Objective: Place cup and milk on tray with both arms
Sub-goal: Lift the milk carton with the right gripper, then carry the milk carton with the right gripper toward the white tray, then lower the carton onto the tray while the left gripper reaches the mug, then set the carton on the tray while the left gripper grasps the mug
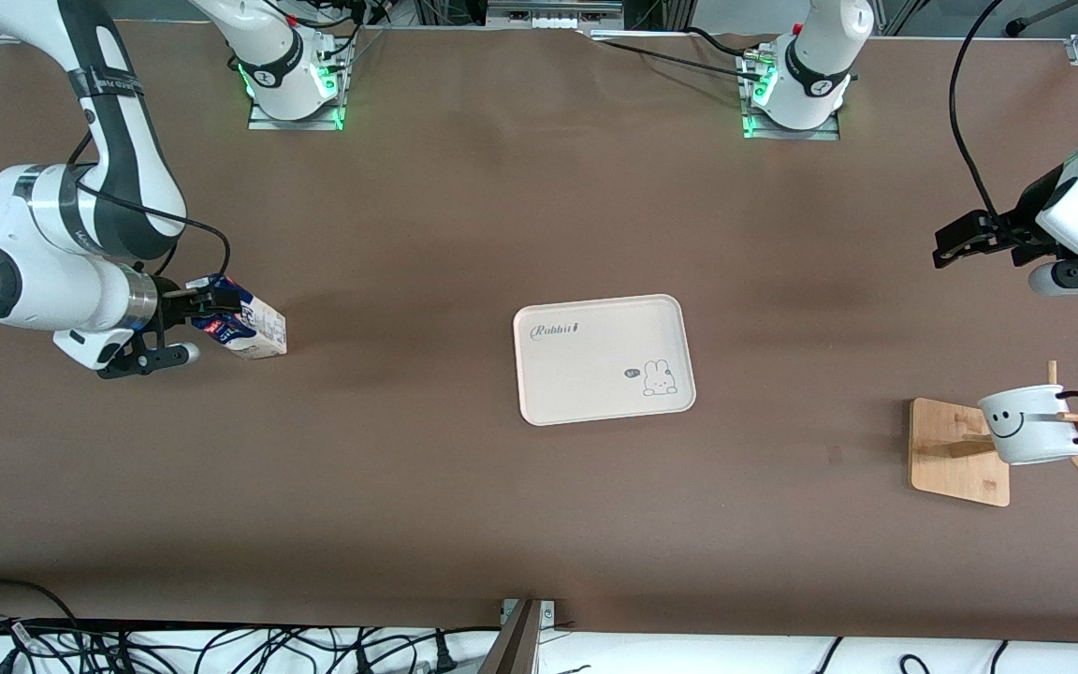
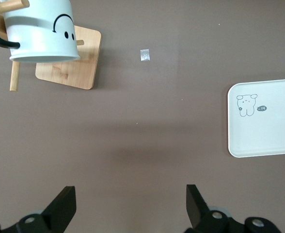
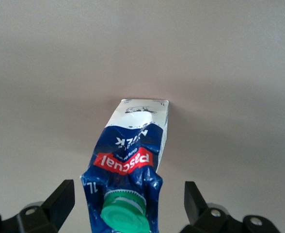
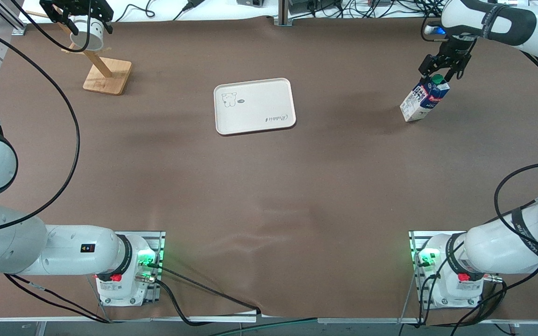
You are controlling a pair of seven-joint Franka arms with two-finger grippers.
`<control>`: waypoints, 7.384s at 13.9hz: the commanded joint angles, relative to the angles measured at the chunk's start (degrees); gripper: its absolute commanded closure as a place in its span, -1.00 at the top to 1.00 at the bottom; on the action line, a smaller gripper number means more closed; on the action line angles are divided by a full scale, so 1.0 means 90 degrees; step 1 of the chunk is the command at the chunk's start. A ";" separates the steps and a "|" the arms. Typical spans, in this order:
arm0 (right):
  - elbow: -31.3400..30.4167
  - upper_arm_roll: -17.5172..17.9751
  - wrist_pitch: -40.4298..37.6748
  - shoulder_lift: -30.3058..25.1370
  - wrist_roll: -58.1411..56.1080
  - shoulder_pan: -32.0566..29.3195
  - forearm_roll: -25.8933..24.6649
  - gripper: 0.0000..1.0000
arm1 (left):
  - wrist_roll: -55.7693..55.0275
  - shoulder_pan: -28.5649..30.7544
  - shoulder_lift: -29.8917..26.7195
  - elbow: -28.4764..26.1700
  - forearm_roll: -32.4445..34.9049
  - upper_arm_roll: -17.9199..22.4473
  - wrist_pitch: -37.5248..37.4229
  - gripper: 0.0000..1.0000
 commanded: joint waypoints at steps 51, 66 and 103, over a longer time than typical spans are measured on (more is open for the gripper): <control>0.2181 0.0395 0.0045 0.0005 0.5221 0.3039 0.1163 -0.18 | -0.0073 -0.0068 0.0045 0.0239 -0.0044 -0.0089 -0.0046 1.00; 0.5199 0.0453 -0.1802 0.2495 0.3786 0.3627 0.1270 -0.18 | -0.0024 -0.0078 0.0054 0.0258 -0.0035 -0.0079 -0.0056 1.00; 0.5150 0.0648 -0.0452 0.3111 0.3933 0.3441 0.1641 -0.18 | 0.1206 0.0030 0.0123 -0.2533 0.0393 0.0067 0.4238 1.00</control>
